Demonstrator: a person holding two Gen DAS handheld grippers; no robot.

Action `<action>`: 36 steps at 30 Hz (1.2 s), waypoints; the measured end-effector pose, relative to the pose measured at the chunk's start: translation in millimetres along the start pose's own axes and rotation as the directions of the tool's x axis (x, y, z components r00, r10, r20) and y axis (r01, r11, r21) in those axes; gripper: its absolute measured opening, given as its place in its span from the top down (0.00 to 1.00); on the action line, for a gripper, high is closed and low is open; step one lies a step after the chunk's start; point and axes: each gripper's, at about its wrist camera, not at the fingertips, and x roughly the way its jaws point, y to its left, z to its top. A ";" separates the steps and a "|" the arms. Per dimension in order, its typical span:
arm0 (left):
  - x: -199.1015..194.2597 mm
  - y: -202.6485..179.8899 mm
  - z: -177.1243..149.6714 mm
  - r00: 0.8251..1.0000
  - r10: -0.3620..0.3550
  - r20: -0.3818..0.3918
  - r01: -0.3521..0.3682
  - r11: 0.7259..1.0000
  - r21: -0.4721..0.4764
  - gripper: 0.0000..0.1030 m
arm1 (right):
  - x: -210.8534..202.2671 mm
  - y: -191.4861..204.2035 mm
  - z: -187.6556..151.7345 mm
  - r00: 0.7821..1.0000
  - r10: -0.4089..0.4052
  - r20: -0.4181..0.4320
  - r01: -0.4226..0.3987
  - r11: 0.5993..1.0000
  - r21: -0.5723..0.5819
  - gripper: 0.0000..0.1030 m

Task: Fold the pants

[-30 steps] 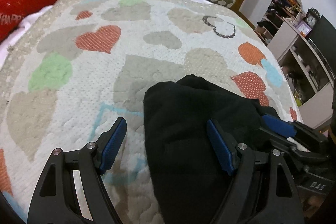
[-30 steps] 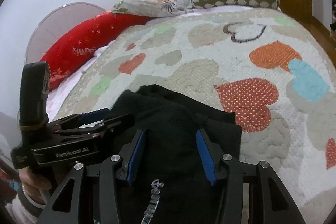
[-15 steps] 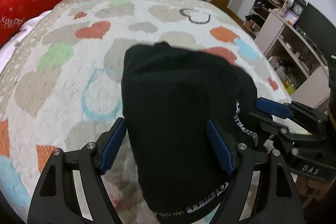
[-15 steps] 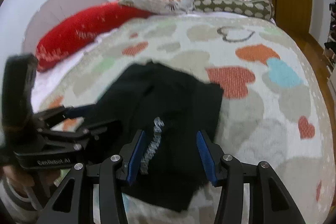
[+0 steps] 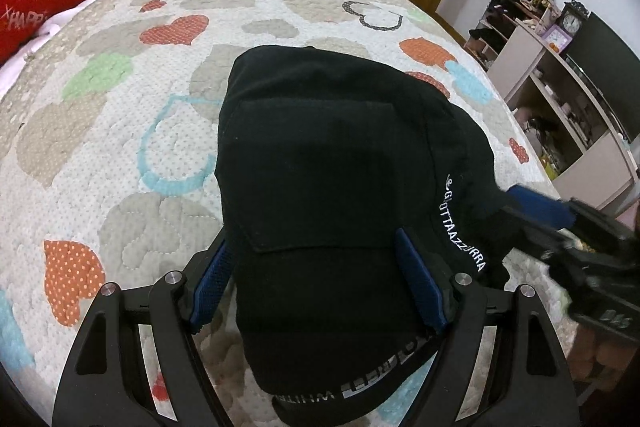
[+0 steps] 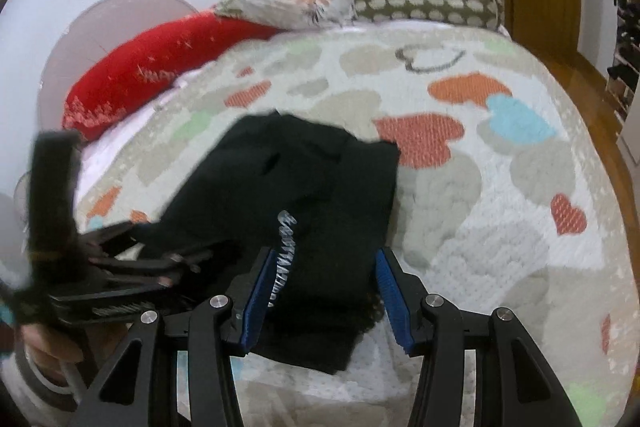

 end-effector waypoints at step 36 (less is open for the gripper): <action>-27.4 21.5 13.9 0.998 0.045 0.047 -0.044 0.999 -0.020 0.23 | 39.6 -13.1 9.4 0.999 0.036 -0.041 -0.032 0.994 0.101 0.51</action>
